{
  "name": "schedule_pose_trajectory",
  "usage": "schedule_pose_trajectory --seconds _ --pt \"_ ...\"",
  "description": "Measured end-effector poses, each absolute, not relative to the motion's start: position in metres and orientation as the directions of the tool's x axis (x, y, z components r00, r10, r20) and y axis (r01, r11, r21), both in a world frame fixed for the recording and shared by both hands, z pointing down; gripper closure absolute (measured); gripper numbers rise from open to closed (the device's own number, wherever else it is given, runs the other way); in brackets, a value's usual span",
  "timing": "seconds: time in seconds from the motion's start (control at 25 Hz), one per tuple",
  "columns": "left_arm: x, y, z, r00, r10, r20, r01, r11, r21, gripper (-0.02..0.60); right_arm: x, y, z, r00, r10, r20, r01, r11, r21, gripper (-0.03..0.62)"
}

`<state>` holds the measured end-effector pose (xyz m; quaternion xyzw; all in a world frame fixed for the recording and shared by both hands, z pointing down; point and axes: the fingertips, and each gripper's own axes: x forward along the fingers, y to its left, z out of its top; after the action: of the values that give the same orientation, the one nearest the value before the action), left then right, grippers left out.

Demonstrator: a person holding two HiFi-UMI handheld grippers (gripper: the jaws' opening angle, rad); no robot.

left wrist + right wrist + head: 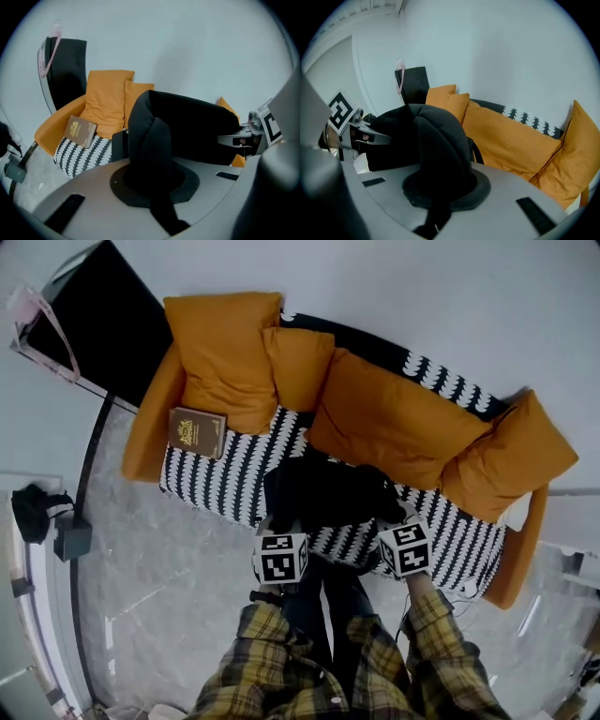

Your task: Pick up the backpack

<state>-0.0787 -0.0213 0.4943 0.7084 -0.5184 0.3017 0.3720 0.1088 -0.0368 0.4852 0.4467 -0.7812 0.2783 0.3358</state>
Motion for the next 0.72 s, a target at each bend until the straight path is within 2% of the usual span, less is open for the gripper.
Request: schedule_pose_trajectory --seconds 0.72 --pt "-0.064 -0.048 0.334 0.348 -0.677 0.649 -0.937 -0.253 0.24 0.543 0.125 -0.052 0.314 -0.363 -0.721 0.59 -0.916 0.393 -0.083 0.565"
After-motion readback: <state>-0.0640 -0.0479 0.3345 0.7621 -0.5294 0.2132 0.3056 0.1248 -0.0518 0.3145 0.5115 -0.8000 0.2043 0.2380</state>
